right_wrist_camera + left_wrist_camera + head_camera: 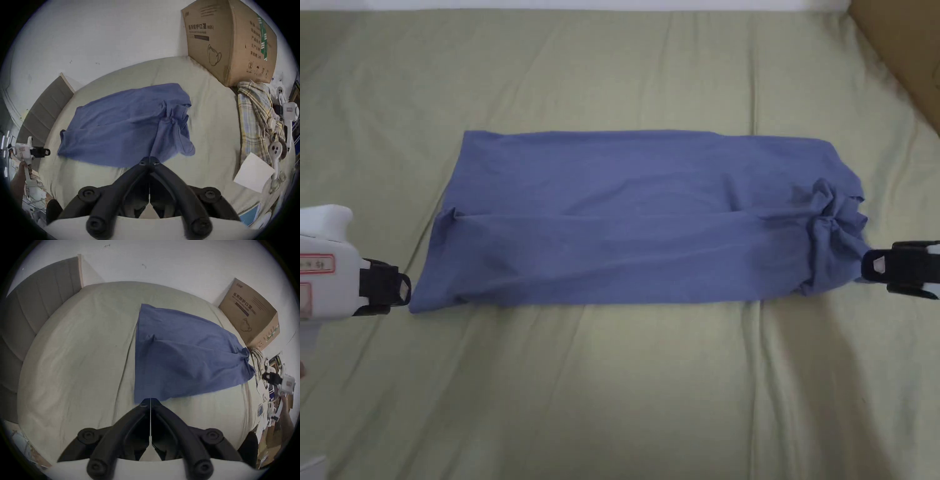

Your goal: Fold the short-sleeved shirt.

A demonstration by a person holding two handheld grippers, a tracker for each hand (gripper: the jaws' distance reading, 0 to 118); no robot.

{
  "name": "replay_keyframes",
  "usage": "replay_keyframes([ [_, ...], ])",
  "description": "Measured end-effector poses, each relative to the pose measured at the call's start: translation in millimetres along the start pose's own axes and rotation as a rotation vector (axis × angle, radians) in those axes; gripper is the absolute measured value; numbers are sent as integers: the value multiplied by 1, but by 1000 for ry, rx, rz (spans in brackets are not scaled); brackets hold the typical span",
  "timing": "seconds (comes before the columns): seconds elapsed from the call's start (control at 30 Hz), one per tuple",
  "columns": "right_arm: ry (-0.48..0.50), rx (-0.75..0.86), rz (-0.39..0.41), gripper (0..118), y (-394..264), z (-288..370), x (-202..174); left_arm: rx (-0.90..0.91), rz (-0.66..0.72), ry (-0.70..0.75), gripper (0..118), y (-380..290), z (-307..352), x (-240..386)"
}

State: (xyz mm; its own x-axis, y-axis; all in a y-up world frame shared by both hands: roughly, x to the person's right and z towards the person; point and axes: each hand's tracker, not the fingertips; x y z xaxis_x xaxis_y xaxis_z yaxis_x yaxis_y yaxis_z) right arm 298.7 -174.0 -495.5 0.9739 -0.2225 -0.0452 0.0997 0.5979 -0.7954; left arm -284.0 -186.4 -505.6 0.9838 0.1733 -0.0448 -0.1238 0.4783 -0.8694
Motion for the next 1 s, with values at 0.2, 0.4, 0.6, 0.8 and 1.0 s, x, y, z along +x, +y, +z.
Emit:
replay_keyframes([
  [0.2, -1, -1, -11, 0, 2, 0, 2, -38, -13, 125, 117, 15, -50, -3],
  [0.4, -10, 2, -35, 0, 5, -8, 13, -138, -8, 91, 113, 11, -79, 8],
  [0.6, -27, -7, -71, 0, 6, -21, 27, 52, -84, 81, 5, 8, -51, 22],
  [0.8, -56, -41, -77, 75, 31, -43, 40, 52, -99, 78, 5, 19, -42, 24],
  [1.0, -160, -203, -83, 118, 57, -88, 50, 51, -72, 71, 5, 19, -39, 20],
])
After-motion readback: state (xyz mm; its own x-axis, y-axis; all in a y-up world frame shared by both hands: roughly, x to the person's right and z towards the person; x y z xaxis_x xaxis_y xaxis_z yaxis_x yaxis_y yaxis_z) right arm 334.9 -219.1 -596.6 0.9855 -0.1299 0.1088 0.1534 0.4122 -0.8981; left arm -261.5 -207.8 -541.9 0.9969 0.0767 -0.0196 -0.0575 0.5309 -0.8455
